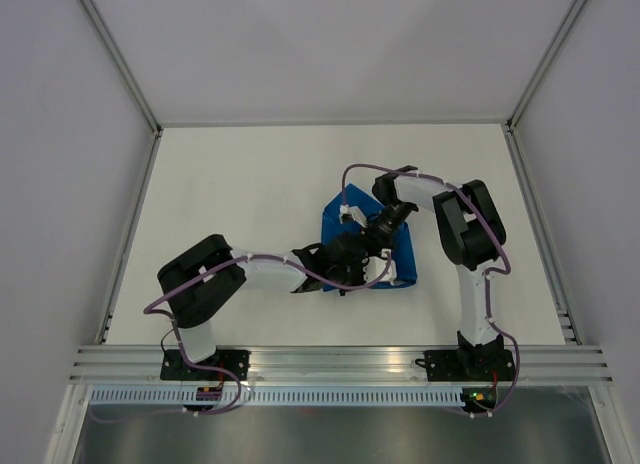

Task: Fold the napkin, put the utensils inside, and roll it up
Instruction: Roll the napkin with the utensil

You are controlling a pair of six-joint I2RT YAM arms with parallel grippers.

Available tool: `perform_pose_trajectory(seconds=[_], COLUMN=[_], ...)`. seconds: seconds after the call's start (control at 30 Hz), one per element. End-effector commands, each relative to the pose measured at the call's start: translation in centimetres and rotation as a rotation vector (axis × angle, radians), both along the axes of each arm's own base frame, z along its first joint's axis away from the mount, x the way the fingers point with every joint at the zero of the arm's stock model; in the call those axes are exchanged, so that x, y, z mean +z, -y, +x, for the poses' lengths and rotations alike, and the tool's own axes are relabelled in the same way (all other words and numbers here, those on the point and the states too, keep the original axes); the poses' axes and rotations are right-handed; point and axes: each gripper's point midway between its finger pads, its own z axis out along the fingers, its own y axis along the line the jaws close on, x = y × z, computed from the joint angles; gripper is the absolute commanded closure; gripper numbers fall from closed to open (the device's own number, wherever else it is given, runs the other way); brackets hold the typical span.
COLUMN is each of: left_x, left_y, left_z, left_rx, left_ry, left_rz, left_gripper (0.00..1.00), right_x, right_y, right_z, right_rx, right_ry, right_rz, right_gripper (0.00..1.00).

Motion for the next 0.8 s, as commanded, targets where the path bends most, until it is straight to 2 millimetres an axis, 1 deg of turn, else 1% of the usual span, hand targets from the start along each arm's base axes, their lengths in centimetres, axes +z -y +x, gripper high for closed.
perform_pose_trajectory(seconds=[0.0, 0.1, 0.13, 0.2, 0.23, 0.27, 0.3, 0.33, 0.37, 0.4, 0.43, 0.47, 0.5, 0.53, 0.57, 0.6, 0.63, 0.67, 0.7, 0.73, 0.77], left_x=[-2.9, -2.7, -2.7, -2.5, -2.6, -2.4, -2.5, -2.7, -2.5, -2.8, -3.1, -2.6, -3.1, -3.2, -2.5, -2.8, -2.8, -2.5, -2.9, -2.7, -2.5], left_y=[-1.4, -1.5, -1.5, -1.5, -1.7, -1.4, -1.8, -2.2, -2.0, -2.2, -2.5, -2.1, -2.3, -2.6, -2.1, -2.3, -2.4, -2.3, -2.5, -2.3, -2.2], left_z=[-2.4, -2.2, -2.1, -1.8, -1.9, -2.0, -1.8, -2.1, -2.0, -2.0, -2.5, -2.5, -2.5, -2.8, -2.8, -2.7, -2.7, -2.7, -2.7, -2.4, -2.7], left_rx=[0.017, 0.036, 0.047, 0.055, 0.067, 0.059, 0.073, 0.087, 0.087, 0.089, 0.093, 0.080, 0.091, 0.100, 0.085, 0.103, 0.104, 0.100, 0.113, 0.117, 0.111], left_ry=[-0.177, -0.221, -0.240, -0.274, -0.302, -0.330, -0.363, -0.409, -0.434, -0.472, -0.515, -0.546, -0.581, -0.628, -0.667, -0.707, -0.730, -0.762, -0.796, -0.814, -0.847], left_rz=[0.061, 0.045, 0.043, 0.032, 0.038, 0.026, 0.034, 0.051, 0.048, 0.053, 0.074, 0.061, 0.076, 0.092, 0.072, 0.078, 0.077, 0.073, 0.077, 0.074, 0.074], left_gripper=[0.98, 0.98, 0.98, 0.98, 0.98, 0.98, 0.98, 0.98, 0.98, 0.98, 0.98, 0.98, 0.98, 0.98, 0.98, 0.98, 0.98, 0.98, 0.98, 0.98, 0.98], right_x=[1.8, 3.6, 4.5, 5.3, 6.1, 6.4, 6.4, 7.4, 7.9, 7.5, 8.4, 8.5, 7.5, 8.4, 8.5, 7.3, 8.2, 8.4, 8.4, 8.5, 8.8], right_y=[0.0, 0.8, 1.2, 1.7, 2.5, 3.0, 3.3, 4.2, 4.4, 5.3, 5.5, 5.7, 6.0, 6.1, 6.1, 6.4, 6.5, 6.5, 6.6, 6.6, 6.6], right_z=[4.7, 5.8, 6.3, 7.3, 7.8, 8.1, 8.3, 8.9, 8.9, 8.9, 8.8, 8.7, 8.0, 7.8, 8.6, 7.4, 7.3, 7.8, 6.6, 6.3, 6.5], right_rx=[-0.002, -0.056, -0.085, -0.128, -0.163, -0.179, -0.195, -0.224, -0.236, -0.253, -0.251, -0.249, -0.244, -0.244, -0.242, -0.246, -0.246, -0.241, -0.235, -0.227, -0.216], right_ry=[0.226, 0.247, 0.263, 0.296, 0.316, 0.331, 0.346, 0.384, 0.399, 0.414, 0.462, 0.489, 0.508, 0.563, 0.640, 0.636, 0.697, 0.756, 0.777, 0.804, 0.854], right_rz=[0.082, 0.117, 0.140, 0.160, 0.174, 0.181, 0.191, 0.207, 0.230, 0.231, 0.244, 0.252, 0.250, 0.259, 0.268, 0.251, 0.258, 0.269, 0.276, 0.283, 0.294], right_gripper=[0.52, 0.52, 0.52, 0.52, 0.51, 0.52, 0.52, 0.52, 0.52, 0.52, 0.52, 0.52, 0.52, 0.52, 0.52, 0.52, 0.52, 0.52, 0.54, 0.54, 0.54])
